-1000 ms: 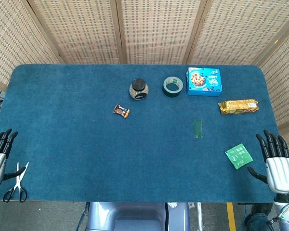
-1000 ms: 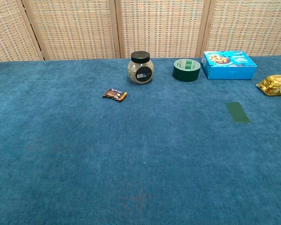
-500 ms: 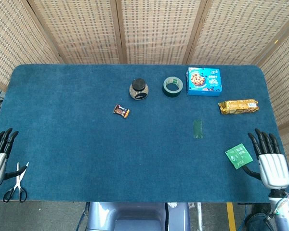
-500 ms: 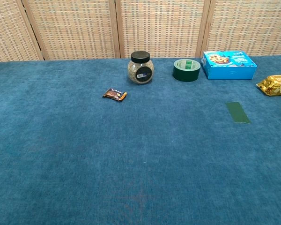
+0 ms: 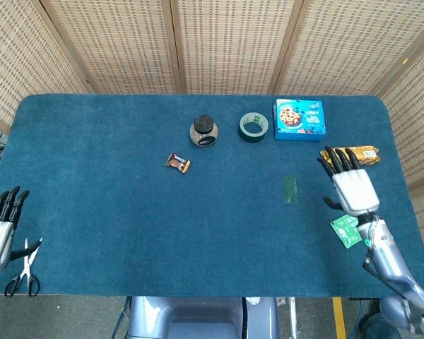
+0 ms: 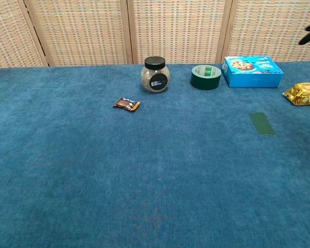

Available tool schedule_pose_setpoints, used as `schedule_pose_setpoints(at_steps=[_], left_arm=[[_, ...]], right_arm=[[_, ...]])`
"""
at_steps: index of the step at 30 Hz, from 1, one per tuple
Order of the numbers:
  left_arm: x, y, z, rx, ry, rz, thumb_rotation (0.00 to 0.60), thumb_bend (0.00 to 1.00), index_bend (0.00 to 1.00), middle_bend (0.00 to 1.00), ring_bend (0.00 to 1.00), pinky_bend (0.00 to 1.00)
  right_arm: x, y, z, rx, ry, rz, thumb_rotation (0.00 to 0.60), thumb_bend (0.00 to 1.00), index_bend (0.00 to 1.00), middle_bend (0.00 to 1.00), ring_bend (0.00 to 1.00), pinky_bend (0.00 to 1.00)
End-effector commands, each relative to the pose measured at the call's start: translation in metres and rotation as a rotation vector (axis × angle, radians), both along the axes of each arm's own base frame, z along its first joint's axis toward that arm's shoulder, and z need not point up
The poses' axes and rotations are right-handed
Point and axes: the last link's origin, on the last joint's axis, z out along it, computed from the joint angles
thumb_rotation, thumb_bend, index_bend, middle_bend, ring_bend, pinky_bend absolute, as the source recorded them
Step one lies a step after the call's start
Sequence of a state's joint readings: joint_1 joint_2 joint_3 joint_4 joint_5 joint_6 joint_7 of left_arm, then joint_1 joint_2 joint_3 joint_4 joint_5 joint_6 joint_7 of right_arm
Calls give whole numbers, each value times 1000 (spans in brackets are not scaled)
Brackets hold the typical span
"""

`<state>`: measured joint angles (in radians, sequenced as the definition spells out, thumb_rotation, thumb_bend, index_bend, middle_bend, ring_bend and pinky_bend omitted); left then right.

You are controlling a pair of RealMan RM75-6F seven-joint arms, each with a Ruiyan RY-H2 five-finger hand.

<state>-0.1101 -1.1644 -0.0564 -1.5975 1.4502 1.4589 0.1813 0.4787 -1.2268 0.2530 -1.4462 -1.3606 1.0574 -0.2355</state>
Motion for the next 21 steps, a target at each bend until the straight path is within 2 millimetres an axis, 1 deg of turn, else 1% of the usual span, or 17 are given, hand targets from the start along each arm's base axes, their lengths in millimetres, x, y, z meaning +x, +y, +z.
schedule_pose_setpoints(at_steps=[1, 7, 11, 17, 19, 21], left_arm=[[0, 4, -1, -4, -1, 14, 600, 0, 0, 0, 0, 0], [-3, 10, -1, -7, -3, 37, 600, 0, 0, 0, 0, 0], [-4, 14, -1, -13, -1, 49, 600, 0, 0, 0, 0, 0], [-5, 17, -2, -12, 0, 61, 600, 0, 0, 0, 0, 0], [-5, 17, -2, -9, -1, 61, 600, 0, 0, 0, 0, 0], [-5, 17, -2, -9, -2, 61, 600, 0, 0, 0, 0, 0]], right_arm=[[12, -34, -11, 16, 39, -25, 600, 508, 232, 0, 0, 0], [17, -60, -33, 64, 76, -68, 600, 517, 235, 0, 0, 0], [12, -73, -48, 89, 107, -111, 600, 517, 242, 0, 0, 0], [2, -81, -70, 125, 131, -159, 600, 524, 276, 0, 0, 0], [-1, -84, -78, 144, 141, -168, 600, 544, 290, 0, 0, 0], [-3, -87, -85, 159, 148, -175, 600, 593, 304, 0, 0, 0]])
